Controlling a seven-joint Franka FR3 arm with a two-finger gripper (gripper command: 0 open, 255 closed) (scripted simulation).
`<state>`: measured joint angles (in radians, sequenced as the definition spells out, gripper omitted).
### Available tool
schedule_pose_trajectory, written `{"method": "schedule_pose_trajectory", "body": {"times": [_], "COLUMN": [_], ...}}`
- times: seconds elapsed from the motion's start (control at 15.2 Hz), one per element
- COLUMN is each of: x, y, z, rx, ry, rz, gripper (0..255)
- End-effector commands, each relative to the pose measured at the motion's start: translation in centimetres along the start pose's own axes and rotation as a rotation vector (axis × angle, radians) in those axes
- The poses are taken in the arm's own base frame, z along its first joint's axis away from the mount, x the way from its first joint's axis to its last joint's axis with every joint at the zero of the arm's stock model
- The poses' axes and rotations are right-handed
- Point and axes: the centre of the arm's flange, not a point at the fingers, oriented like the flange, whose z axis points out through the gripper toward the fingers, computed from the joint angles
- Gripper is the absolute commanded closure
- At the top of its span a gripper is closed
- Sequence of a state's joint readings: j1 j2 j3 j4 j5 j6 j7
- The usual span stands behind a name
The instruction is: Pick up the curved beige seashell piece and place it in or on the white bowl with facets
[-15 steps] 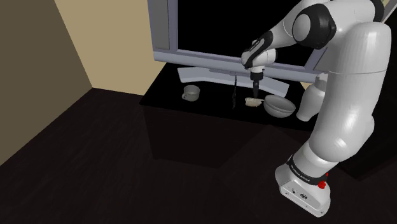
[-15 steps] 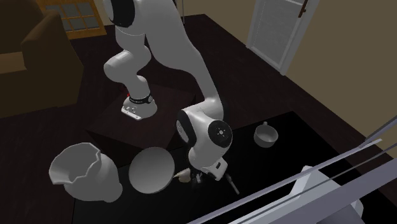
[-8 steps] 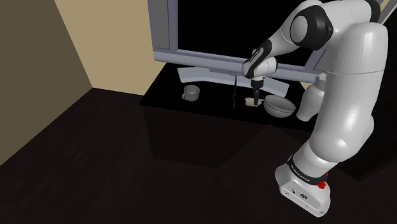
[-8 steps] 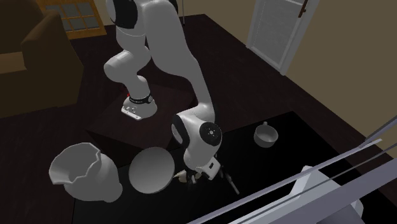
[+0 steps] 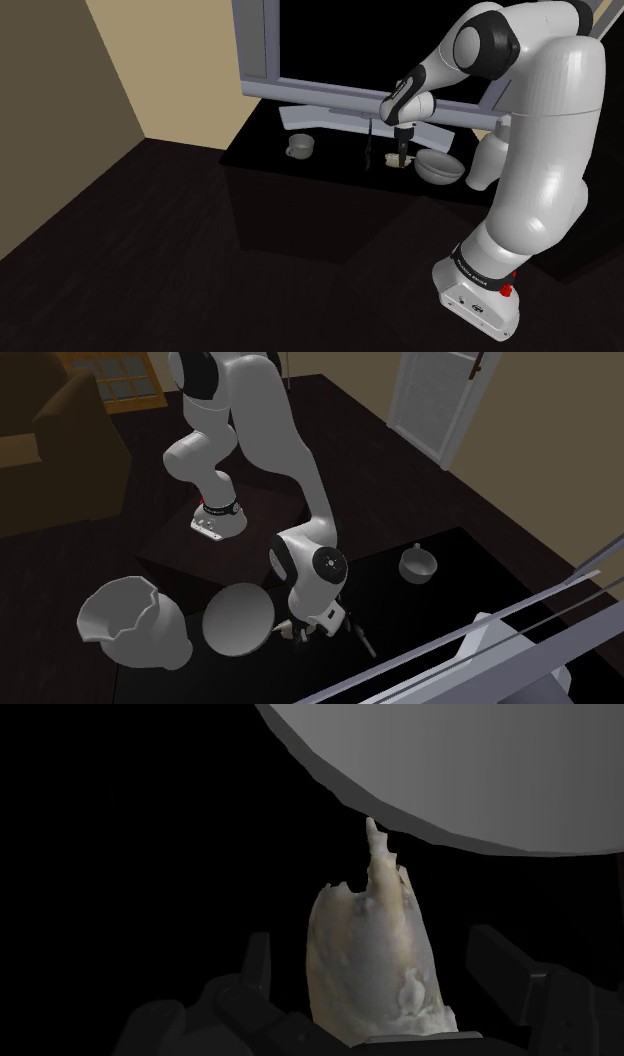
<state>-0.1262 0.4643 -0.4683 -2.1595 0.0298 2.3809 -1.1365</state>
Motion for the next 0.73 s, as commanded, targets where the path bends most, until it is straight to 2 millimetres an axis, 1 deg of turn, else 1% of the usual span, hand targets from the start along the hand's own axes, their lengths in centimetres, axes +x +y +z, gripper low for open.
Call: {"method": "schedule_pose_trajectory", "body": {"times": [0.0, 0.59, 0.66], "x": [0.0, 0.0, -0.13], "y": [0.0, 0.0, -0.05], "z": [0.0, 0.0, -0.5], "rx": [0.0, 0.0, 0.0], "ry": [0.0, 0.0, 0.0], "rz": [0.0, 0.0, 0.0], "gripper": [255, 255, 255]}}
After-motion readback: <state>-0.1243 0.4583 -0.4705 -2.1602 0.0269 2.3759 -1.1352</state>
